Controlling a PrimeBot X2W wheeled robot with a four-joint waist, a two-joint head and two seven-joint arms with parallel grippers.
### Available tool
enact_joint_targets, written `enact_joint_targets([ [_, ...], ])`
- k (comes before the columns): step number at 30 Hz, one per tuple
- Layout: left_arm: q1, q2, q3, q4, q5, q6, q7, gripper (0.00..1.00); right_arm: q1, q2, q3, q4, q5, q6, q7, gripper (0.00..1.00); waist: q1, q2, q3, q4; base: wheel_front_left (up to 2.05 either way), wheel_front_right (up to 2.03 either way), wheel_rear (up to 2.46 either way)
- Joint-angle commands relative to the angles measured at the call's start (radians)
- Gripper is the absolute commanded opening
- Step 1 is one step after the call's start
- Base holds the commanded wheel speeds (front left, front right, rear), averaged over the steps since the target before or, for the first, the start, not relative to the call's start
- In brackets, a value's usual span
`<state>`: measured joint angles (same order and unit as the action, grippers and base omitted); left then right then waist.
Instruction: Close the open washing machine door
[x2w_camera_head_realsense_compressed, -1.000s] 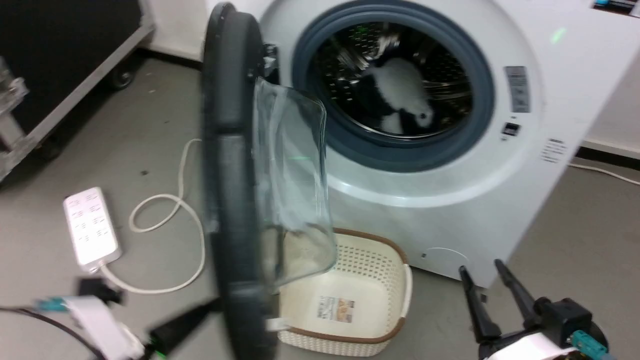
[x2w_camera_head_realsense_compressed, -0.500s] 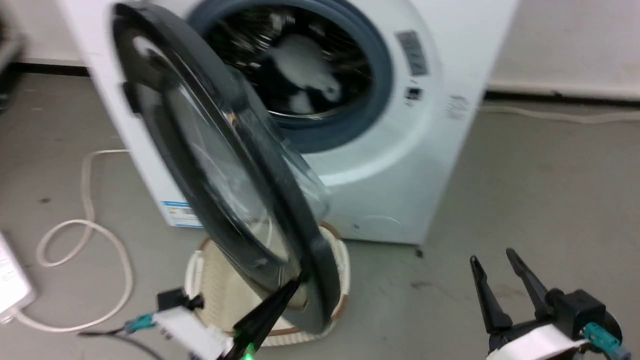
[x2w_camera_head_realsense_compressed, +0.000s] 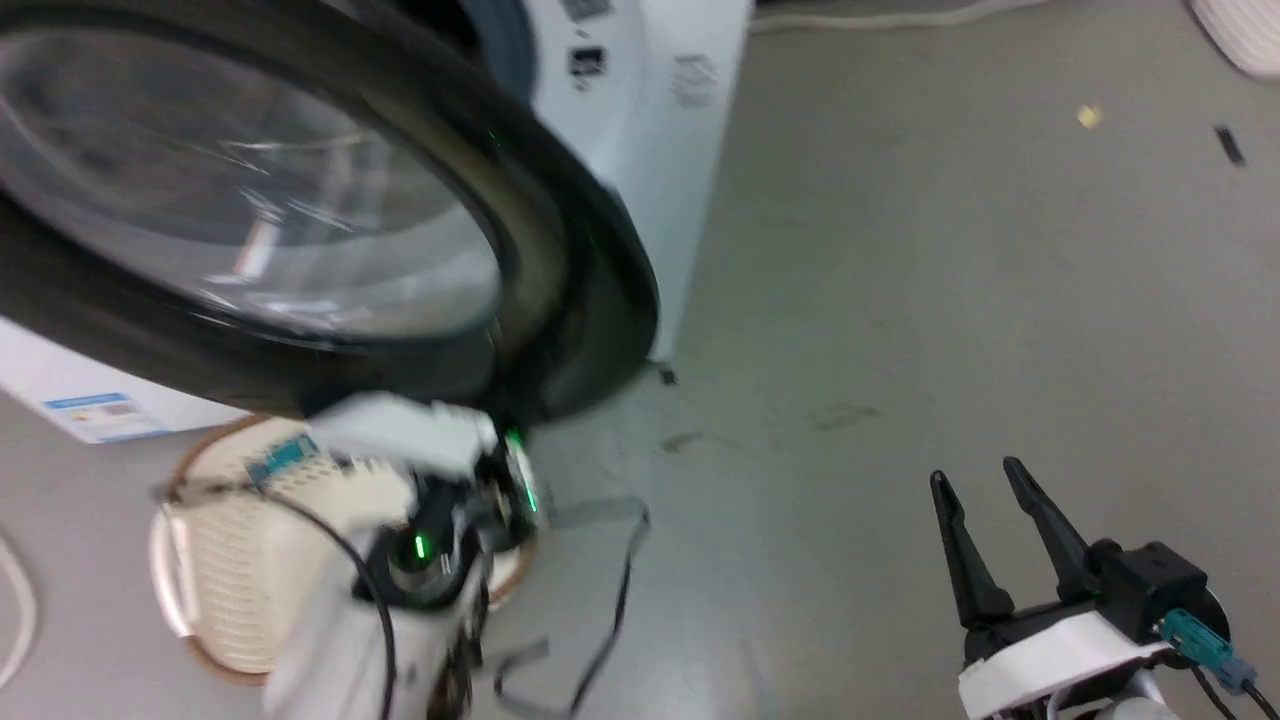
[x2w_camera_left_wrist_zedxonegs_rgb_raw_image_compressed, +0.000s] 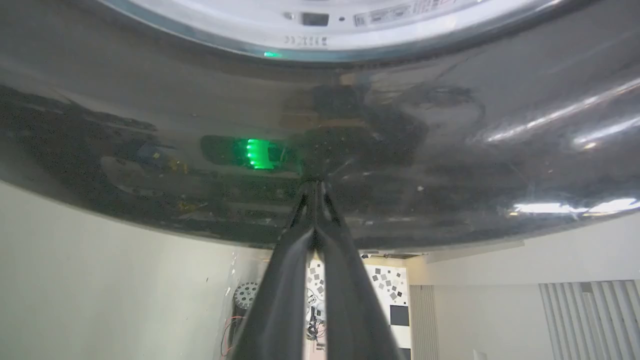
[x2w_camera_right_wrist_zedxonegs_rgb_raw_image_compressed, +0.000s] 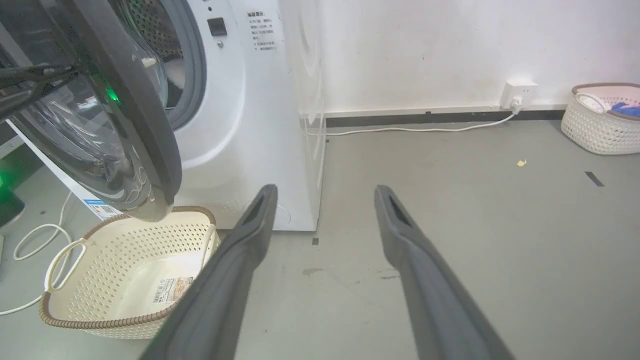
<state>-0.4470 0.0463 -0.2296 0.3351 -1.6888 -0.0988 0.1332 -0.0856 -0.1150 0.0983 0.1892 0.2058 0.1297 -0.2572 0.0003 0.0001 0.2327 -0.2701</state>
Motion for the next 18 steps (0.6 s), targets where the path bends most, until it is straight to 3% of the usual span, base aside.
enact_joint_targets([
  [1, -0.034, 0.004, 0.003, 0.011, 0.001, -0.002, -0.015, 0.0, -0.019, 0.006, 0.002, 0.002, 0.009, 0.001, -0.004, 1.0, -0.0003, -0.0001, 0.061, -0.064, 0.0, 0.0, 0.0],
  [7, -0.214, 0.004, -0.025, 0.154, -0.019, -0.021, -0.153, 0.0, -0.029, 0.022, 0.007, -0.002, 0.012, 0.001, -0.004, 1.0, -0.0003, -0.0001, 0.075, -0.072, 0.0, 0.0, 0.0],
  [11, -0.25, 0.004, -0.049, 0.206, -0.029, -0.029, -0.179, 0.0, -0.038, 0.027, 0.01, -0.004, 0.012, 0.001, -0.004, 1.0, -0.0003, -0.0001, 0.057, -0.051, 0.0, 0.0, 0.0],
  [18, -0.131, 0.028, -0.095, 0.105, 0.057, -0.031, -0.191, 0.0, -0.015, 0.026, 0.011, -0.003, 0.01, 0.001, -0.004, 1.0, -0.0003, -0.0001, -0.022, 0.033, 0.0, 0.0, 0.0],
])
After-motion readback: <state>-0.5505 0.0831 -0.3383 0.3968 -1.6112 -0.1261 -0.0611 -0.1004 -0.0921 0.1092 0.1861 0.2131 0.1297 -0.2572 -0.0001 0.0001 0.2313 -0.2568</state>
